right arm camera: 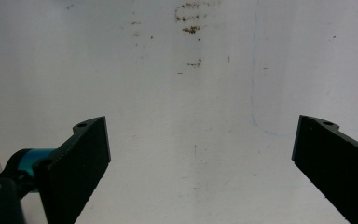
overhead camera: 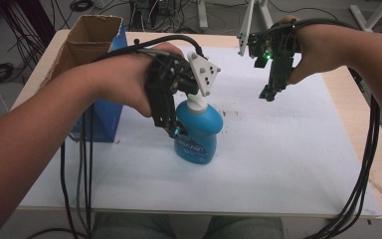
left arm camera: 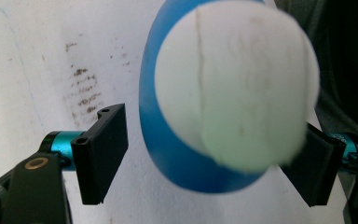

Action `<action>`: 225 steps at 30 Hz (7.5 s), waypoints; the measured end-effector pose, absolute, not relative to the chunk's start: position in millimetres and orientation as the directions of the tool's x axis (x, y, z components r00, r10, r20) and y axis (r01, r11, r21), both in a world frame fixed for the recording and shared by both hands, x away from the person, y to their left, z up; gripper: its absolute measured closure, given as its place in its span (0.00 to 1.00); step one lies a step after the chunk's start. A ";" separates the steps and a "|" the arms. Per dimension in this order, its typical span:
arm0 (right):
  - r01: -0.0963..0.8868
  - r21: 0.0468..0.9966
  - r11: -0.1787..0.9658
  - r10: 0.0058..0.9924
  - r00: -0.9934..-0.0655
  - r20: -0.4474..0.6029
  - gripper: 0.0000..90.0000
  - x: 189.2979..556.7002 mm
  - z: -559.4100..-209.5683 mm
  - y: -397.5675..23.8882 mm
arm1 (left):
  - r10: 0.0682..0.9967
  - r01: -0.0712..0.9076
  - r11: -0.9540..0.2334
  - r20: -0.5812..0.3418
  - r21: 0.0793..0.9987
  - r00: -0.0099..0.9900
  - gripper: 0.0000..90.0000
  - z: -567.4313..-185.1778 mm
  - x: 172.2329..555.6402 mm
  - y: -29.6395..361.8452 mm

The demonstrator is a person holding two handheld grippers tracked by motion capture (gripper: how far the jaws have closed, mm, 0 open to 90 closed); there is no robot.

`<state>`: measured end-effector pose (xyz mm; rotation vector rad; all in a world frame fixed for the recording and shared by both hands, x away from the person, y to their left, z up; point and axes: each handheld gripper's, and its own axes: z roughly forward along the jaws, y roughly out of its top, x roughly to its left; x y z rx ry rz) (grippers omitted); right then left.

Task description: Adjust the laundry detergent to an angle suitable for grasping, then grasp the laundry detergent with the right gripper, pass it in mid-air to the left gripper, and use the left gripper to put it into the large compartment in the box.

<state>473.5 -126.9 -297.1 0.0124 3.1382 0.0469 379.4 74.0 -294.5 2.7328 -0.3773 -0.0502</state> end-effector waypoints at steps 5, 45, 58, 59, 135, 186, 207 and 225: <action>0.004 0.034 0.999 0.004 -1.000 -0.001 0.04 474.0 -297.3 -126.7 | -0.246 -0.235 -0.908 0.015 0.347 0.969 0.20 -287.3 381.4 81.4; -0.004 0.039 0.999 -0.004 -1.000 -0.008 0.04 474.3 -286.3 -125.9 | 0.029 0.030 -0.998 -0.020 0.064 0.999 0.02 -227.5 409.9 122.3; -0.010 0.039 0.999 -0.009 -1.000 -0.005 0.04 474.5 -287.7 -125.4 | 0.039 0.042 -0.996 -0.039 0.082 0.998 0.02 -222.4 414.1 119.3; -0.014 0.040 0.999 -0.014 -1.000 -0.007 0.04 474.4 -287.5 -125.6 | 0.046 0.049 -0.996 -0.044 0.079 0.998 0.02 -221.9 413.7 119.8; 0.226 0.455 0.861 0.179 -0.973 0.144 0.04 374.6 -333.2 -153.2 | 0.025 0.029 -0.996 -0.054 0.082 0.998 0.02 -220.6 403.2 118.3; 0.303 0.795 0.526 0.286 -0.943 0.170 0.04 344.0 -395.1 -102.1 | 0.018 0.024 -0.995 -0.054 0.099 0.998 0.02 -224.3 397.6 123.8; 0.284 0.841 0.459 0.307 -0.940 0.150 0.08 338.2 -409.8 -93.2 | 0.023 0.028 -0.995 -0.057 0.098 0.998 0.02 -228.2 398.3 128.8; 0.260 0.866 0.426 0.305 -0.943 0.132 0.28 334.2 -415.1 -92.8 | 0.021 0.025 -0.996 -0.052 0.091 0.998 0.02 -228.1 397.6 128.8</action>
